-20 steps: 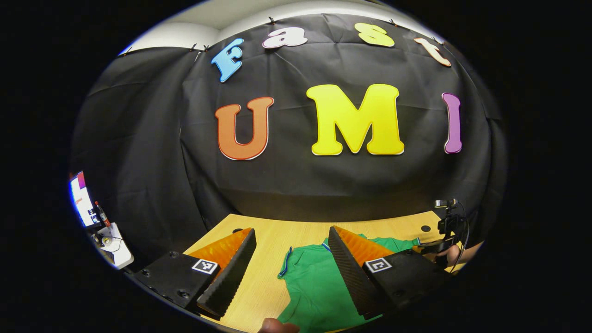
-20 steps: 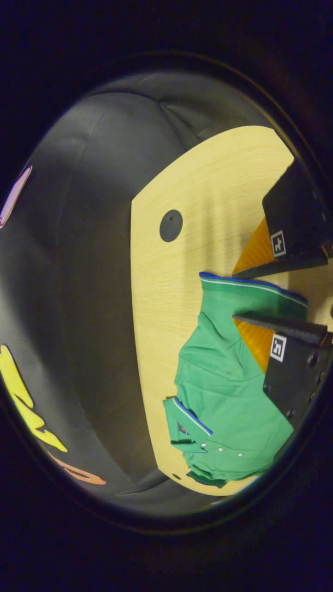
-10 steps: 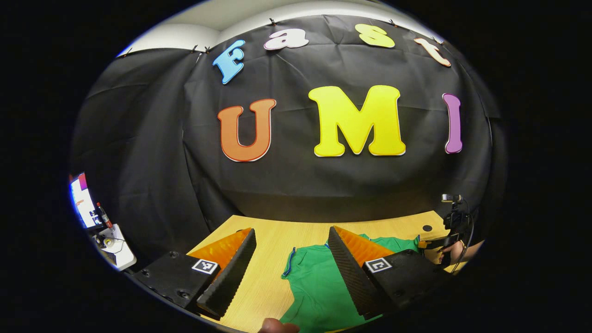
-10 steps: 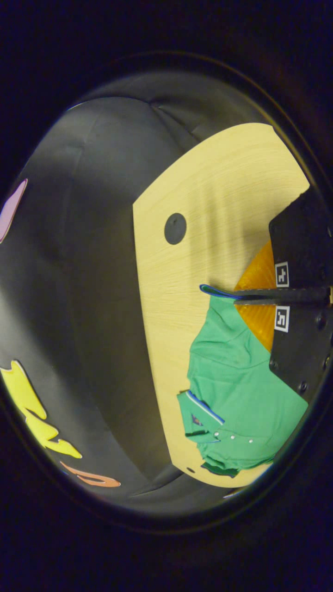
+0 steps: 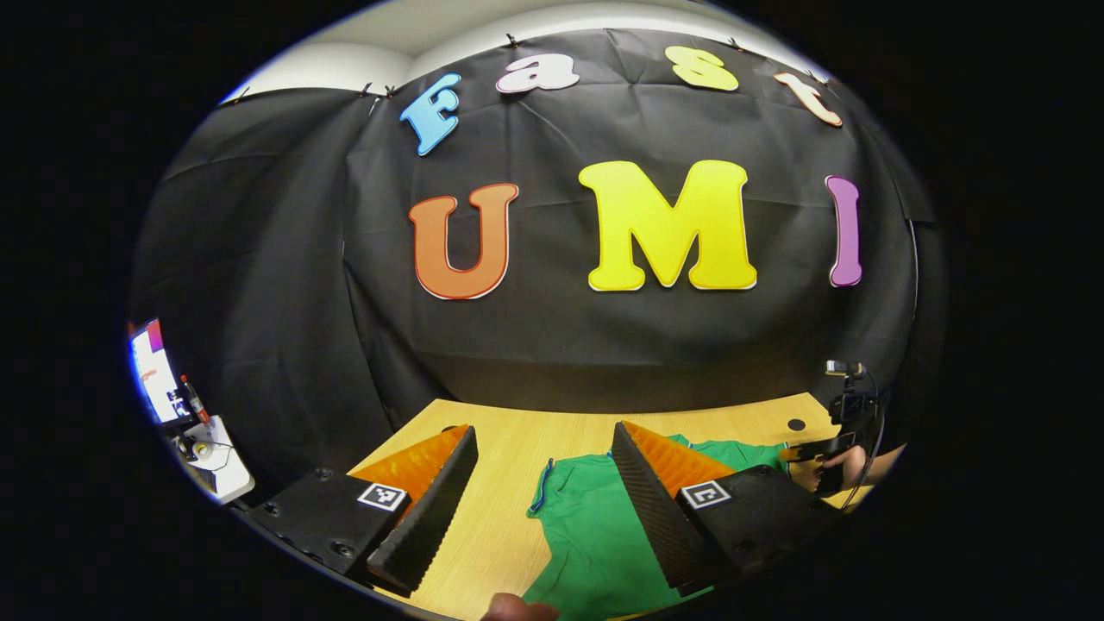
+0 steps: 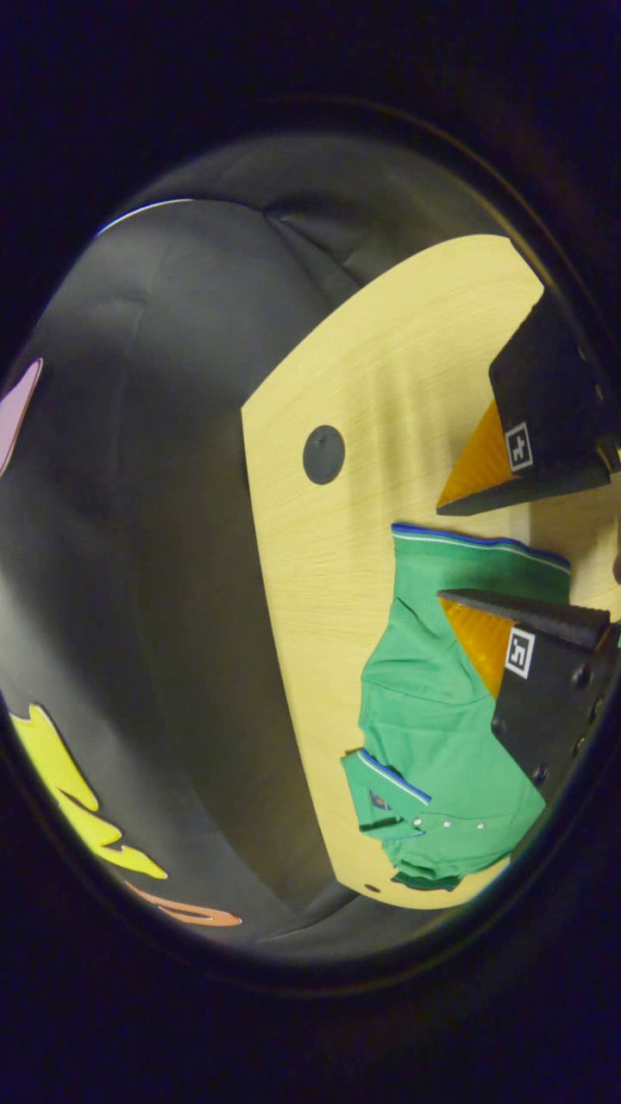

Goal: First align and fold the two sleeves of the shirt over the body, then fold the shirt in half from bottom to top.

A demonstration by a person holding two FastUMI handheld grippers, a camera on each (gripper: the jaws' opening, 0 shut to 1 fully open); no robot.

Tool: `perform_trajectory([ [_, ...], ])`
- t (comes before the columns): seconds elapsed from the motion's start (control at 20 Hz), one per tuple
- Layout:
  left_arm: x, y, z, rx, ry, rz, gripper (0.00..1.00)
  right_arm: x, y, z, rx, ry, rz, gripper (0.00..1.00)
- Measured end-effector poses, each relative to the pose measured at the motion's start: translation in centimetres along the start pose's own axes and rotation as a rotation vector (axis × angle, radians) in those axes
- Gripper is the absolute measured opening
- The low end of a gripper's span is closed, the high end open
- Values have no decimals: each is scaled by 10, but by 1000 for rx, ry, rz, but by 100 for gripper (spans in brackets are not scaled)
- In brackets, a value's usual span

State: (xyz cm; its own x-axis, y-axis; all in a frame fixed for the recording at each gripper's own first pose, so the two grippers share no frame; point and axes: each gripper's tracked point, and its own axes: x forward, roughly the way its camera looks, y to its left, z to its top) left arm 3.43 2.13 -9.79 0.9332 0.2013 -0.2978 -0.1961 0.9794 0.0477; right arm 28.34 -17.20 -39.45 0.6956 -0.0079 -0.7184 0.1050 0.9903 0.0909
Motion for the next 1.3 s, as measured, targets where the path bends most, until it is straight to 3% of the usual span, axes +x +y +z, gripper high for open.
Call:
perform_trajectory([
  [0.15,0,-1,3,11,-4,-1,99,7,-1,-6,-67,22,-16,54],
  [0.3,1,-3,1,4,-2,-2,99,7,3,-9,-121,66,20,51],
  [0.35,0,-3,0,-2,1,-2,99,8,3,-8,-120,80,24,29],
  [0.4,0,-3,0,-7,2,1,99,6,4,-8,-132,104,27,28],
  [0.5,0,-1,0,-14,3,6,99,9,9,-8,-161,127,41,6],
  [0.55,0,0,-1,-16,2,8,99,9,9,-8,-193,146,39,1],
  [0.65,0,4,-1,-17,1,12,99,8,11,-5,-212,137,40,1],
  [0.9,-1,15,-5,-24,8,39,99,-7,39,5,-150,119,147,0],
  [1.3,-2,20,1,-20,-18,38,99,-38,92,27,-80,89,230,0],
])
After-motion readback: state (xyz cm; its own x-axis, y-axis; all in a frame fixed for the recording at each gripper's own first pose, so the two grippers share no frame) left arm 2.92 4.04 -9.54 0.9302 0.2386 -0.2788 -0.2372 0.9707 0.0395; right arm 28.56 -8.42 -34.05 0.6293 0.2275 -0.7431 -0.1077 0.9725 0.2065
